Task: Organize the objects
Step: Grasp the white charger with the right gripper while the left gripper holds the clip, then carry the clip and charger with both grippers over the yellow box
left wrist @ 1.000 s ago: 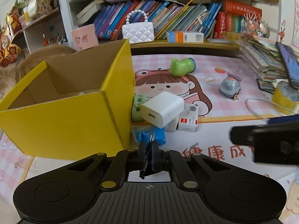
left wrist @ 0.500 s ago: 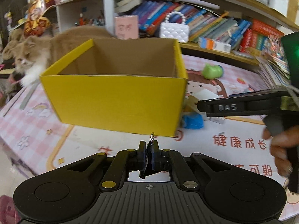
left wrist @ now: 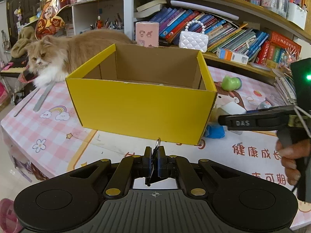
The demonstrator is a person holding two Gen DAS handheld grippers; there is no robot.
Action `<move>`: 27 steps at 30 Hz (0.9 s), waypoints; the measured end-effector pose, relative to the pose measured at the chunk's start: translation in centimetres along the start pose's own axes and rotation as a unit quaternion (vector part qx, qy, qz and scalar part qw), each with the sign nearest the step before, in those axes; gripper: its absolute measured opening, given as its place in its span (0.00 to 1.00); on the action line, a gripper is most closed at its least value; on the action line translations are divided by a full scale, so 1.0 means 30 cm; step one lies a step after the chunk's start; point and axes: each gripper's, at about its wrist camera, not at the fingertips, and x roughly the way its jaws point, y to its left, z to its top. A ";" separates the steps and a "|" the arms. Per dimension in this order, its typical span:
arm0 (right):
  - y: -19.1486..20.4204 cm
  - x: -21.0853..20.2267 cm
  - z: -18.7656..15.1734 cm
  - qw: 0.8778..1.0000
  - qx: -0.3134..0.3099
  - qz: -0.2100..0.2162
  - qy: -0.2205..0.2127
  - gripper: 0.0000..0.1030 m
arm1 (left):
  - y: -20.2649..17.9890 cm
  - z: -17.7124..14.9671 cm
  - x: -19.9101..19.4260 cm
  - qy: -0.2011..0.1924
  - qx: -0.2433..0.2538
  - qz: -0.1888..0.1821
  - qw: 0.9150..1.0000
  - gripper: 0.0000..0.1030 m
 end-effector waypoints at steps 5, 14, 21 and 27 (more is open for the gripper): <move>0.040 -0.091 -0.043 0.999 0.037 -0.019 0.000 0.50 | 0.042 -0.009 -0.012 -0.003 0.004 -0.017 1.000 0.04; 0.200 -0.252 -0.135 0.993 0.107 -0.055 0.013 0.50 | 0.149 -0.022 -0.047 -0.008 0.035 -0.067 0.997 0.04; 0.388 -0.319 -0.184 0.989 0.129 -0.071 0.012 0.50 | 0.256 -0.031 -0.076 -0.009 0.043 -0.094 0.995 0.04; 0.500 -0.334 -0.195 0.988 0.133 -0.084 0.007 0.50 | 0.326 -0.029 -0.106 -0.021 0.058 -0.110 0.992 0.04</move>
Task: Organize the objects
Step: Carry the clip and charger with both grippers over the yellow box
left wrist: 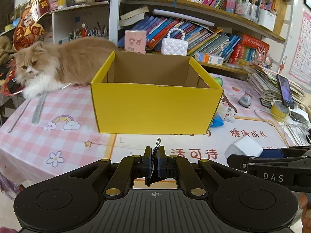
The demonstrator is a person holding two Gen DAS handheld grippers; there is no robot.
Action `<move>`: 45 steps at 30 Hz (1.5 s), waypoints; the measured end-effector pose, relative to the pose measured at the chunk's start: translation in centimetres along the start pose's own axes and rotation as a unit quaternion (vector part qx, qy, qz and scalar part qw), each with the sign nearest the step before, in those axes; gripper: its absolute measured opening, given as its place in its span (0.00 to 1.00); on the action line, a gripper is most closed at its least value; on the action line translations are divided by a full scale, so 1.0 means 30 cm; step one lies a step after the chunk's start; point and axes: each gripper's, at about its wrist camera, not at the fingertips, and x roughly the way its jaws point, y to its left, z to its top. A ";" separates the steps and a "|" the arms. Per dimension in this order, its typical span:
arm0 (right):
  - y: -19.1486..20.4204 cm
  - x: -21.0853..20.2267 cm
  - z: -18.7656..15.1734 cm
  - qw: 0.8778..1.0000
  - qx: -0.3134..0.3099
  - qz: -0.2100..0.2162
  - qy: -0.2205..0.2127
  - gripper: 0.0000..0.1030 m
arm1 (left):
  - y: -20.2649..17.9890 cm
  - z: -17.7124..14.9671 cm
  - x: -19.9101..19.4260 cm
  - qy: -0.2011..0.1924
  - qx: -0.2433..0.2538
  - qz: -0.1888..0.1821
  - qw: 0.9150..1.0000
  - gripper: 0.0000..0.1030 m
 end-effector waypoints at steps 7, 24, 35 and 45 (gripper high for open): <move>0.097 -0.027 -0.037 1.000 0.004 -0.011 -0.011 0.50 | 0.067 -0.013 -0.037 -0.006 0.013 -0.010 1.000 0.04; 0.241 -0.062 -0.042 0.999 0.007 -0.023 -0.030 0.50 | 0.171 0.016 -0.126 -0.041 0.030 -0.030 0.998 0.04; 0.232 -0.068 0.021 0.999 0.010 -0.024 -0.037 0.50 | 0.166 0.115 -0.139 -0.069 0.024 -0.041 0.996 0.04; 0.198 -0.050 0.182 0.998 0.004 -0.002 -0.069 0.51 | 0.138 0.226 -0.098 -0.090 0.014 -0.044 0.995 0.04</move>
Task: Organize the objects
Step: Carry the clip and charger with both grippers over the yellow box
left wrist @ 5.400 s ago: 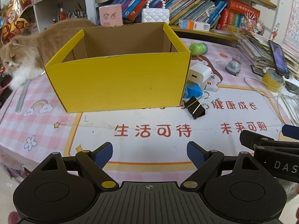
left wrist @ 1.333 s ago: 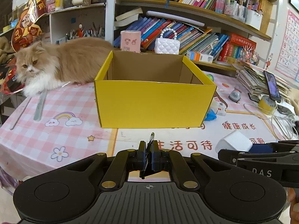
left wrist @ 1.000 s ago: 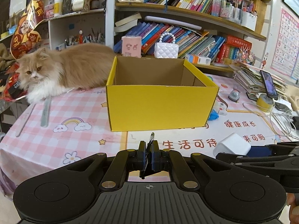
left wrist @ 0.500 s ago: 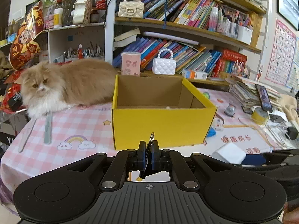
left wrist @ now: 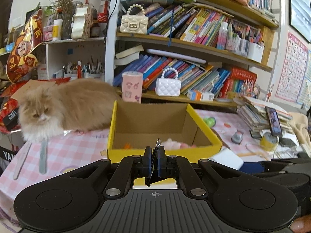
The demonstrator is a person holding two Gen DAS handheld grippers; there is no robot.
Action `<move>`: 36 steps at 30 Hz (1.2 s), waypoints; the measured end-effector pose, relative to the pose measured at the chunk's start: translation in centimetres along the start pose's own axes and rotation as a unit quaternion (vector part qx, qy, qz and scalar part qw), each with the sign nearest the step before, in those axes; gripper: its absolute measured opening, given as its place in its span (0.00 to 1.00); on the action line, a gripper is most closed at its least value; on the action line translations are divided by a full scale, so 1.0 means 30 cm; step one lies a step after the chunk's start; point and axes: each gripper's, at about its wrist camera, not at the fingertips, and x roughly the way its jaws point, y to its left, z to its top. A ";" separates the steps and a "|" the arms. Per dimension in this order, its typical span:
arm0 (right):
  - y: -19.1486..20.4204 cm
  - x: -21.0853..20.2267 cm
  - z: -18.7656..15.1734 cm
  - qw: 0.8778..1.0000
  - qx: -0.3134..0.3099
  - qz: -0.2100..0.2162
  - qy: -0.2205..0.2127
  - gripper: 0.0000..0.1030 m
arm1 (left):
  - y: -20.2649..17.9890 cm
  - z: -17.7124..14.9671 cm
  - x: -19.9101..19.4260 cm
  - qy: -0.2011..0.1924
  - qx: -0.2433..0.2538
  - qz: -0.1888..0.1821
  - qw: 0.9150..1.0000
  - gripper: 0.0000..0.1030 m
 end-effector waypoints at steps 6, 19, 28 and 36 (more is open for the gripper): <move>-0.040 0.038 0.090 1.000 -0.010 0.001 -0.014 0.51 | -0.004 0.060 0.068 -0.012 -0.005 0.005 1.000 0.04; -0.098 0.241 0.274 0.998 -0.061 0.007 -0.020 0.51 | -0.008 0.134 0.258 -0.009 0.001 0.032 0.999 0.04; -0.084 0.473 0.328 0.992 -0.126 0.018 0.023 0.51 | 0.027 0.107 0.428 0.046 -0.009 0.069 0.996 0.04; -0.076 0.644 0.345 0.983 -0.157 0.025 0.087 0.51 | 0.039 0.095 0.513 0.072 -0.011 0.081 0.994 0.05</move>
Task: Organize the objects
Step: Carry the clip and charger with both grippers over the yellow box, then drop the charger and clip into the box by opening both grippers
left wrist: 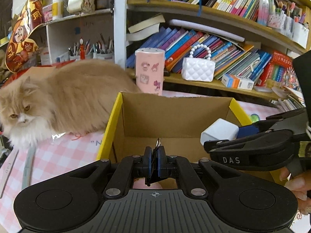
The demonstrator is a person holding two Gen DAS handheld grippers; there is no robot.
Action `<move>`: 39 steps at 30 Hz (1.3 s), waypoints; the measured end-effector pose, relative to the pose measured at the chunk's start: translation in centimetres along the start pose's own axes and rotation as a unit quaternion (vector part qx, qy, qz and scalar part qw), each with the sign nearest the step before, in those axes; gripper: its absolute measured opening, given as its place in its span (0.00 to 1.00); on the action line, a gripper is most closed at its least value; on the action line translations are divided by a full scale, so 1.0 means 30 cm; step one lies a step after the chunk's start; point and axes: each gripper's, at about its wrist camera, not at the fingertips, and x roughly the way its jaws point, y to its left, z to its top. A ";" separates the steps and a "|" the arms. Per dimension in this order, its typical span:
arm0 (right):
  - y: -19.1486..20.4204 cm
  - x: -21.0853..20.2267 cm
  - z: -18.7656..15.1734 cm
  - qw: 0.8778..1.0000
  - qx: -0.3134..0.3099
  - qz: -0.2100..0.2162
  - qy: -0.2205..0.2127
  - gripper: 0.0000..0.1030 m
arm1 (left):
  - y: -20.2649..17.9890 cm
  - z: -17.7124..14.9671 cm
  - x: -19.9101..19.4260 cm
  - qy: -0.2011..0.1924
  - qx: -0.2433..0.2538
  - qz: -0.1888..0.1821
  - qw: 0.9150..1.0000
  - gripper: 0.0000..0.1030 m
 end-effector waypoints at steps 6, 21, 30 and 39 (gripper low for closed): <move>0.001 0.051 0.007 0.999 -0.018 0.007 0.026 0.51 | 0.004 -0.009 0.034 0.014 -0.001 0.008 1.000 0.05; -0.003 -0.034 0.029 1.000 0.020 0.015 -0.019 0.54 | 0.035 0.027 -0.068 -0.021 -0.020 0.000 1.000 0.13; 0.007 -0.246 -0.049 0.993 0.095 0.008 -0.071 0.55 | 0.062 -0.004 -0.240 -0.051 -0.026 -0.001 0.998 0.40; 0.100 -0.405 -0.187 0.988 0.117 -0.020 -0.099 0.61 | 0.116 -0.105 -0.366 -0.046 -0.026 0.014 0.998 0.62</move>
